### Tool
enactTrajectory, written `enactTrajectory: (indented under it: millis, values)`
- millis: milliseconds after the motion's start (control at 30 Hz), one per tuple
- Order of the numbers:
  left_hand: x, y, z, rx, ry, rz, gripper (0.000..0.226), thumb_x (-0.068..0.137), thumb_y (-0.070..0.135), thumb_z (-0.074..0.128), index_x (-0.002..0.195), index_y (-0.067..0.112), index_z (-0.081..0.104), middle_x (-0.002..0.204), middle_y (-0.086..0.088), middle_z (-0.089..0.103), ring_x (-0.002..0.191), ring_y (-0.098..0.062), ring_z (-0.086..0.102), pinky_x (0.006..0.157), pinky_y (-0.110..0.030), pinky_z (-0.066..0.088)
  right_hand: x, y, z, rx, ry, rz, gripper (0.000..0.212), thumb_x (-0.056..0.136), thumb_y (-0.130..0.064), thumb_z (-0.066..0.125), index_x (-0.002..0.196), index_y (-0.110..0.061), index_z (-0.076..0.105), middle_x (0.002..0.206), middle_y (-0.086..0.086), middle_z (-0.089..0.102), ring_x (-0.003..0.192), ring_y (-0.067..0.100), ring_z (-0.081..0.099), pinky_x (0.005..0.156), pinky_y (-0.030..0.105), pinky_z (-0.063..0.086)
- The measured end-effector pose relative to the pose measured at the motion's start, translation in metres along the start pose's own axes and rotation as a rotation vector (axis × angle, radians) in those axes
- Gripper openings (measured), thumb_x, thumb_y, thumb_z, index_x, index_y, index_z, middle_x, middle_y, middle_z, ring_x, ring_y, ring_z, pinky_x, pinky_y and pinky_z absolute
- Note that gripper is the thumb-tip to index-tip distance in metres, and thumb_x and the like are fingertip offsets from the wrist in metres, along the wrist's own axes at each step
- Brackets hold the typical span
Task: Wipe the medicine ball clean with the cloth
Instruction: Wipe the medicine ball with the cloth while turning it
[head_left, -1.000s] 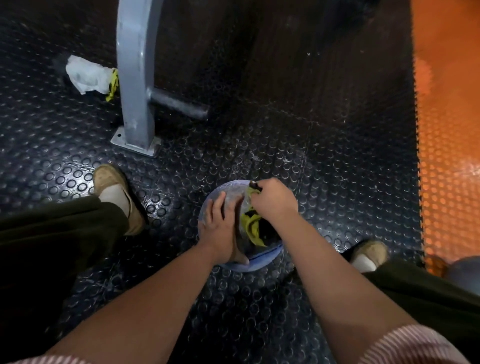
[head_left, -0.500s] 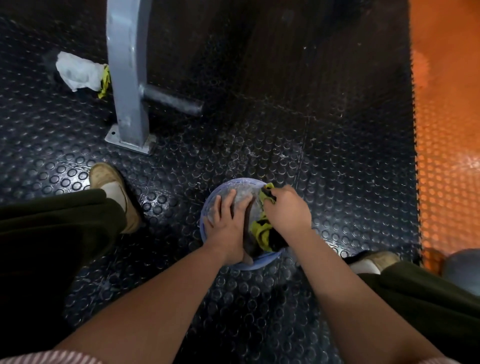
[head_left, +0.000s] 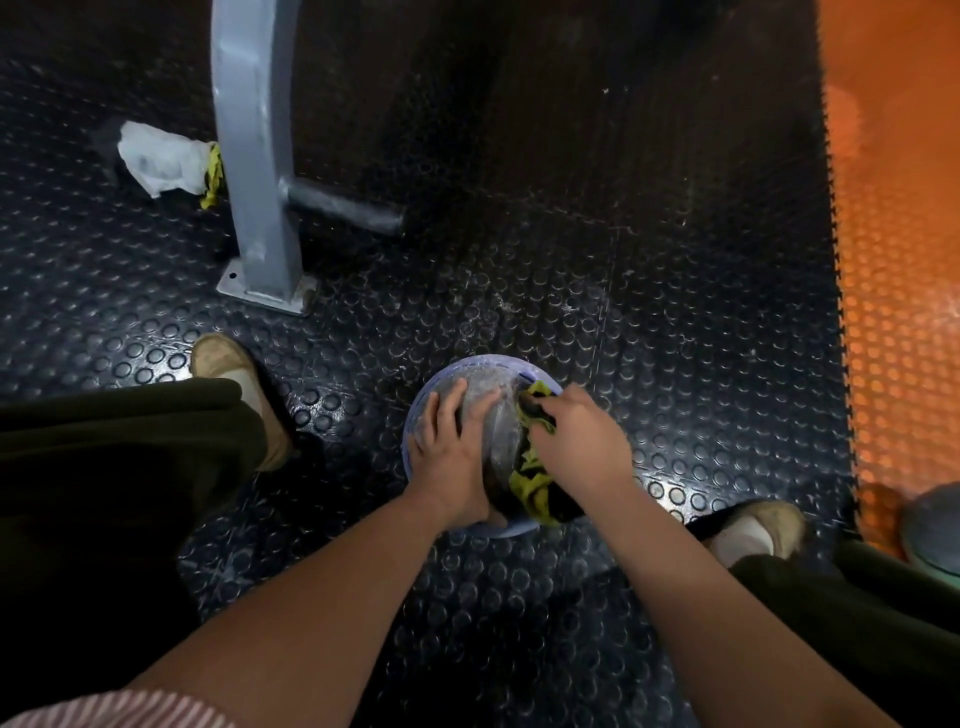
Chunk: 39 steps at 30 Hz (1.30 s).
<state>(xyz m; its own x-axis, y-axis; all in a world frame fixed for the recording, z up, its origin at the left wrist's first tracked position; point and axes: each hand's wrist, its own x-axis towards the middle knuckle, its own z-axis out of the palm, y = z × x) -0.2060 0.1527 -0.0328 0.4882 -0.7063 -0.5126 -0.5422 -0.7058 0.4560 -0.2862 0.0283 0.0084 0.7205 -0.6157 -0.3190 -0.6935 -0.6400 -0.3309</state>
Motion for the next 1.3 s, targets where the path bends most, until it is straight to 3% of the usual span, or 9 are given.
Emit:
enactTrajectory:
  millis: [233,500,667,767,933,1100,1200,1300]
  values:
    - [0.002,-0.003,-0.003,-0.056,-0.036,-0.015,0.139,0.054,0.043,0.092,0.147,0.043,-0.011,0.151,0.011,-0.028,0.143,-0.029,-0.026,0.115,-0.061,0.002,0.050,-0.014,-0.007,-0.025,-0.064,0.016,0.029,0.096,-0.028,0.049,0.113,-0.010,0.064,0.115,0.010,0.049,0.101,0.033,0.056,0.075,0.035,0.044]
    - [0.001,-0.015,-0.004,-0.074,-0.013,-0.016,0.137,0.051,0.038,0.094,0.142,0.048,-0.009,0.146,0.020,-0.026,0.144,-0.023,-0.024,0.119,-0.057,0.001,-0.005,-0.010,0.000,-0.023,-0.024,-0.043,0.033,0.094,-0.026,0.048,0.122,-0.015,0.062,0.114,0.007,0.048,0.099,0.030,0.054,0.077,0.036,0.046]
    - [-0.012,-0.019,0.007,-0.106,0.021,0.003,0.135,0.058,0.043,0.090,0.149,0.040,-0.010,0.150,0.009,-0.031,0.143,-0.028,-0.027,0.116,-0.061,0.003,0.018,-0.029,0.001,-0.110,-0.010,-0.044,0.033,0.097,-0.030,0.045,0.118,-0.011,0.061,0.119,0.008,0.047,0.101,0.031,0.053,0.069,0.034,0.040]
    - [-0.018,-0.022,0.016,-0.088,0.078,-0.013,0.138,0.054,0.045,0.091,0.151,0.032,-0.007,0.152,0.005,-0.027,0.144,-0.027,-0.024,0.115,-0.059,0.007,0.034,-0.040,-0.003,-0.115,-0.066,-0.043,0.031,0.097,-0.027,0.044,0.118,-0.012,0.060,0.119,0.009,0.047,0.106,0.032,0.051,0.071,0.035,0.037]
    - [-0.014,-0.032,0.012,-0.174,0.136,-0.009,0.136,0.050,0.043,0.093,0.152,0.024,0.005,0.156,-0.003,-0.017,0.146,-0.027,-0.015,0.119,-0.053,0.005,0.005,-0.039,0.001,-0.090,-0.080,-0.065,0.030,0.096,-0.025,0.044,0.117,-0.012,0.062,0.120,0.007,0.046,0.102,0.030,0.052,0.076,0.037,0.046]
    - [-0.017,-0.033,0.014,-0.166,0.111,0.011,0.132,0.057,0.046,0.089,0.149,0.039,-0.006,0.149,0.014,-0.027,0.144,-0.025,-0.022,0.119,-0.053,0.001,-0.018,-0.031,0.007,-0.067,-0.044,-0.075,0.031,0.095,-0.028,0.047,0.120,-0.018,0.063,0.119,0.003,0.048,0.104,0.026,0.054,0.075,0.034,0.047]
    - [-0.020,-0.032,0.019,-0.166,0.095,0.009,0.135,0.057,0.046,0.089,0.151,0.031,-0.007,0.151,0.008,-0.027,0.144,-0.025,-0.024,0.117,-0.055,0.003,0.001,-0.038,0.007,-0.054,-0.006,-0.056,0.031,0.096,-0.030,0.047,0.118,-0.016,0.064,0.118,0.005,0.047,0.103,0.027,0.053,0.070,0.031,0.042]
    - [-0.019,-0.031,0.020,-0.134,0.118,0.006,0.143,0.054,0.050,0.088,0.144,0.033,-0.022,0.149,0.010,-0.029,0.144,-0.024,-0.022,0.118,-0.055,0.006,0.030,-0.051,0.007,-0.079,-0.038,-0.040,0.030,0.097,-0.028,0.045,0.115,-0.012,0.064,0.114,0.008,0.047,0.100,0.031,0.054,0.068,0.033,0.039]
